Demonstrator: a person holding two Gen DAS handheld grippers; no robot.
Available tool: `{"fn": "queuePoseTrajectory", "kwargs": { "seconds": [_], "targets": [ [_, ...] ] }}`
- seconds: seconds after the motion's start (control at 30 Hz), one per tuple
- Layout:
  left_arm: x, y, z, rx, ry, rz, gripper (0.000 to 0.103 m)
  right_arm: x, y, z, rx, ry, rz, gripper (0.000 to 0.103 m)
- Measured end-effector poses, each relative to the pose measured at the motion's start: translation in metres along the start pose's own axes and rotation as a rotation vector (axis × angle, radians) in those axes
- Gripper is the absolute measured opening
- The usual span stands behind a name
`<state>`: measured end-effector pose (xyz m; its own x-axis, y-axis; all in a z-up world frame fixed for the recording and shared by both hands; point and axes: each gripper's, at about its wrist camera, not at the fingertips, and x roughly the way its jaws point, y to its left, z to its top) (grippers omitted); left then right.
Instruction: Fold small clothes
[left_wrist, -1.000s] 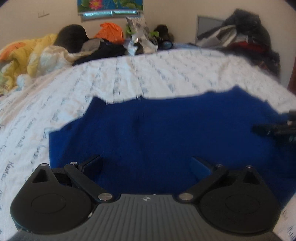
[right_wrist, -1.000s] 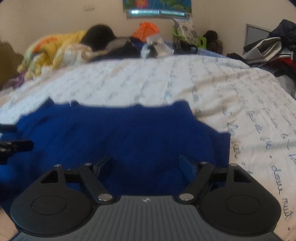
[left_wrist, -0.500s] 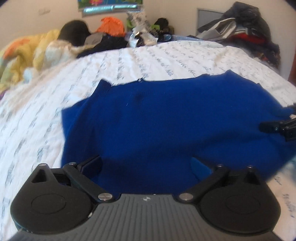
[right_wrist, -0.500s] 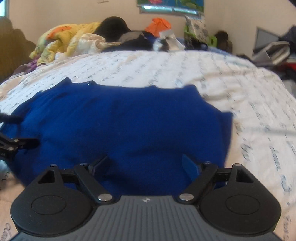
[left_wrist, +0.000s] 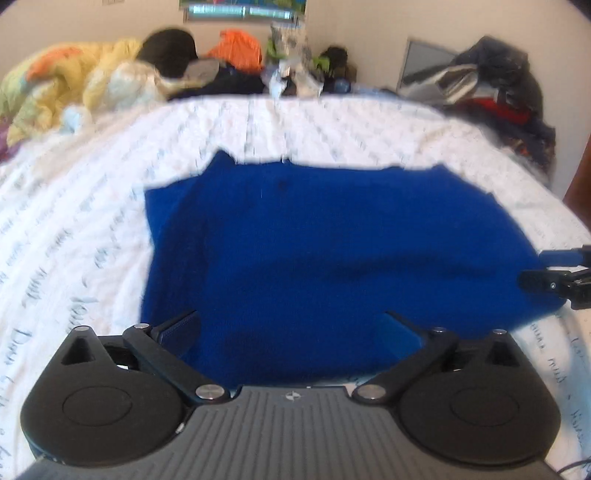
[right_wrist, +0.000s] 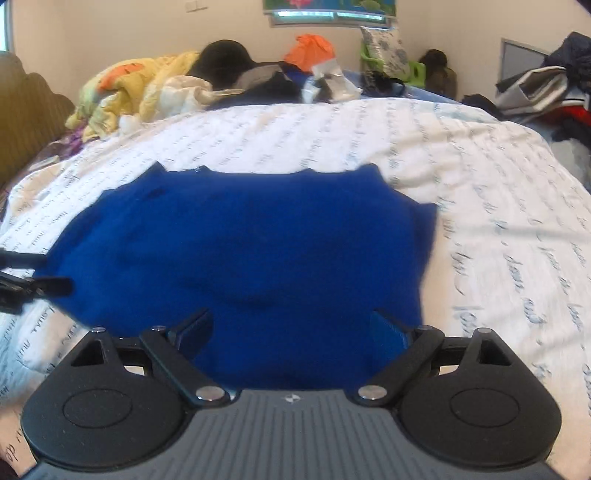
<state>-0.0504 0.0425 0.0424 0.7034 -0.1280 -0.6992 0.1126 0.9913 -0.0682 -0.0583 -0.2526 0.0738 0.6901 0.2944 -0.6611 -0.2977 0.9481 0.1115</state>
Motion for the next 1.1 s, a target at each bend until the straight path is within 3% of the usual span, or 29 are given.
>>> {"fn": "queuePoseTrajectory", "kwargs": {
  "seconds": [0.03,0.07,0.13,0.17,0.2,0.37,0.47,0.57,0.63,0.7,0.87,0.97,1.03,1.07,1.1],
  "targets": [
    [0.01,0.002,-0.002,-0.01,0.035,0.004,0.103,0.009,0.002,-0.001,-0.019,0.028,-0.002,0.093],
    [0.011,-0.004,-0.004,0.035,-0.001,0.042,0.103,0.023,-0.001,-0.005,-0.043,0.087,-0.011,0.094],
    [0.012,-0.008,-0.008,0.063,-0.002,0.054,0.103,0.029,0.002,-0.012,-0.118,0.07,-0.038,0.102],
    [0.012,-0.007,-0.007,0.051,-0.004,0.051,0.103,0.029,0.0,-0.006,-0.082,0.099,-0.032,0.102],
    [0.011,-0.006,-0.01,0.045,-0.008,0.051,0.103,0.03,0.0,0.004,-0.05,0.126,-0.026,0.102],
    [0.011,-0.008,-0.015,0.037,-0.036,0.07,0.103,0.042,0.033,0.066,-0.078,0.022,0.08,0.102],
    [0.011,-0.008,-0.015,0.034,-0.04,0.069,0.103,0.081,0.07,0.107,-0.16,0.02,0.156,0.102],
    [0.008,-0.007,-0.017,0.037,-0.048,0.068,0.103,0.136,0.106,0.128,-0.239,0.094,0.148,0.102],
    [0.008,-0.007,-0.019,0.038,-0.051,0.068,0.103,0.177,0.125,0.127,-0.303,0.177,0.098,0.102],
    [0.007,-0.008,-0.02,0.038,-0.056,0.067,0.103,0.188,0.114,0.121,-0.241,0.092,0.153,0.103],
    [0.005,-0.01,-0.023,0.042,-0.067,0.065,0.103,0.184,0.112,0.143,-0.194,0.182,0.14,0.103],
    [0.003,-0.012,-0.025,0.042,-0.068,0.066,0.103,0.178,0.133,0.146,-0.18,0.138,0.199,0.103],
    [0.002,-0.014,-0.025,0.042,-0.067,0.068,0.103,0.194,0.15,0.15,-0.194,0.173,0.221,0.103],
    [0.002,-0.014,-0.026,0.042,-0.067,0.068,0.103,0.21,0.16,0.149,-0.212,0.213,0.217,0.103],
    [0.002,-0.015,-0.027,0.043,-0.07,0.069,0.103,0.22,0.174,0.145,-0.277,0.174,0.155,0.103]
  ]
}}
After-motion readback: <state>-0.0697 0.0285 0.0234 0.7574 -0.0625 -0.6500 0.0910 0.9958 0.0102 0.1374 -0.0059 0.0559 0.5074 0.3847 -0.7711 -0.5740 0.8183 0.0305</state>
